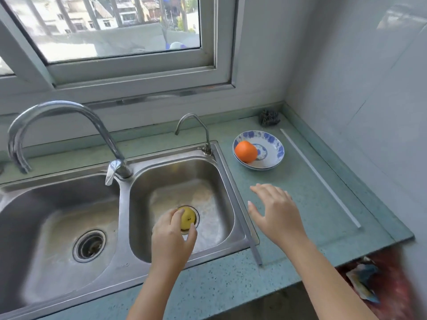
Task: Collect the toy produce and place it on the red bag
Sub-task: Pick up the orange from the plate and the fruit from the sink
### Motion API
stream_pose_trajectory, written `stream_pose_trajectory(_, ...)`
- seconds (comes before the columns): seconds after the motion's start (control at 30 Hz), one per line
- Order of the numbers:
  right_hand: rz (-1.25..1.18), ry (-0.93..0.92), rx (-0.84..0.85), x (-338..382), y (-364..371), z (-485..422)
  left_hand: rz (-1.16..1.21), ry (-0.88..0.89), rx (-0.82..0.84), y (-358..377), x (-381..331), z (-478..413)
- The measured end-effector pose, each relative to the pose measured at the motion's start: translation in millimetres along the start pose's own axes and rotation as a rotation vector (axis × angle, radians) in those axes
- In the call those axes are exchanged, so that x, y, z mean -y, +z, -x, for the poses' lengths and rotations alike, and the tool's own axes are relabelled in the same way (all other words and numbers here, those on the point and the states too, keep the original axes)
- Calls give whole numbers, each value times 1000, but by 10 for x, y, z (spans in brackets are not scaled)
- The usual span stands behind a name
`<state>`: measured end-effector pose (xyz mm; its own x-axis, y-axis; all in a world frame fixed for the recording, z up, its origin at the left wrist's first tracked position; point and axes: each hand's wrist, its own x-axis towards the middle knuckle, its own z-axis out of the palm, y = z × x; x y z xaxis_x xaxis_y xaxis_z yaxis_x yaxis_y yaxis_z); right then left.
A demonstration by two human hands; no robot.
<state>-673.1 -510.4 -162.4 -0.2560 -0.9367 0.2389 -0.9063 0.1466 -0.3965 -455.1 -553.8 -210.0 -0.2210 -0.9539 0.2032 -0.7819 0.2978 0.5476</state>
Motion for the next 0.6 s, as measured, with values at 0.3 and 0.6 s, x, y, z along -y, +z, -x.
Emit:
stream_pose_trajectory(0.3, 1, 30, 19, -258, 296, -764, -3, 51, 25, 255, 14, -704)
stream_pose_trajectory(0.6, -61, 121, 105, -549, 532, -1438, 0, 130, 36, 411, -137, -1103)
